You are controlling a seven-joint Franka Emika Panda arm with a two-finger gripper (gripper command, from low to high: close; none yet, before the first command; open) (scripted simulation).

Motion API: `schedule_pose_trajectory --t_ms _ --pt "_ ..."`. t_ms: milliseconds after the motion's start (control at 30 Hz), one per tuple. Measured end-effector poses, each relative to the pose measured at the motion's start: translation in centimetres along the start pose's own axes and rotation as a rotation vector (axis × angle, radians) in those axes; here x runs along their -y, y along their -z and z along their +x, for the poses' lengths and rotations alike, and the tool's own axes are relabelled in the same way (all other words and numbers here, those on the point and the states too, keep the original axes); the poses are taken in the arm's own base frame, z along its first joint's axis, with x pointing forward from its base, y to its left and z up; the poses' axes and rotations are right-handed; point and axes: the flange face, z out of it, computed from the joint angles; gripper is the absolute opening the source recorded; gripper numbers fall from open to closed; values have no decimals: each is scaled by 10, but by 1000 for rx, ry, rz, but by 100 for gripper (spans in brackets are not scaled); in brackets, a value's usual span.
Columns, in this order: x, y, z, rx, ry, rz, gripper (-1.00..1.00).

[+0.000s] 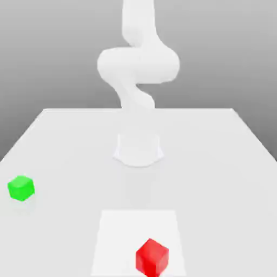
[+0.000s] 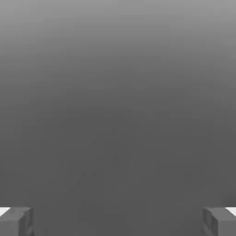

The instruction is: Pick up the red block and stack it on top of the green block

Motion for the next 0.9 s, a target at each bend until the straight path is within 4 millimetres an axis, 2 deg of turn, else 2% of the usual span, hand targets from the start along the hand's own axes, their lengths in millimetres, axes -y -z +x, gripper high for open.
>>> schedule_pose_trajectory --t_ms 100,233,500,700,833,900 --pt "1 -63 -9 26 -62 -97 0" --pt "-9 -141 -24 64 -143 -214 0" --pt "-58 -281 -74 156 -309 -420 0" --pt "-108 -362 -128 244 -445 -555 0" --pt "-141 -402 -172 314 -542 -637 0" --pt "-154 -421 -187 328 -564 -652 0"
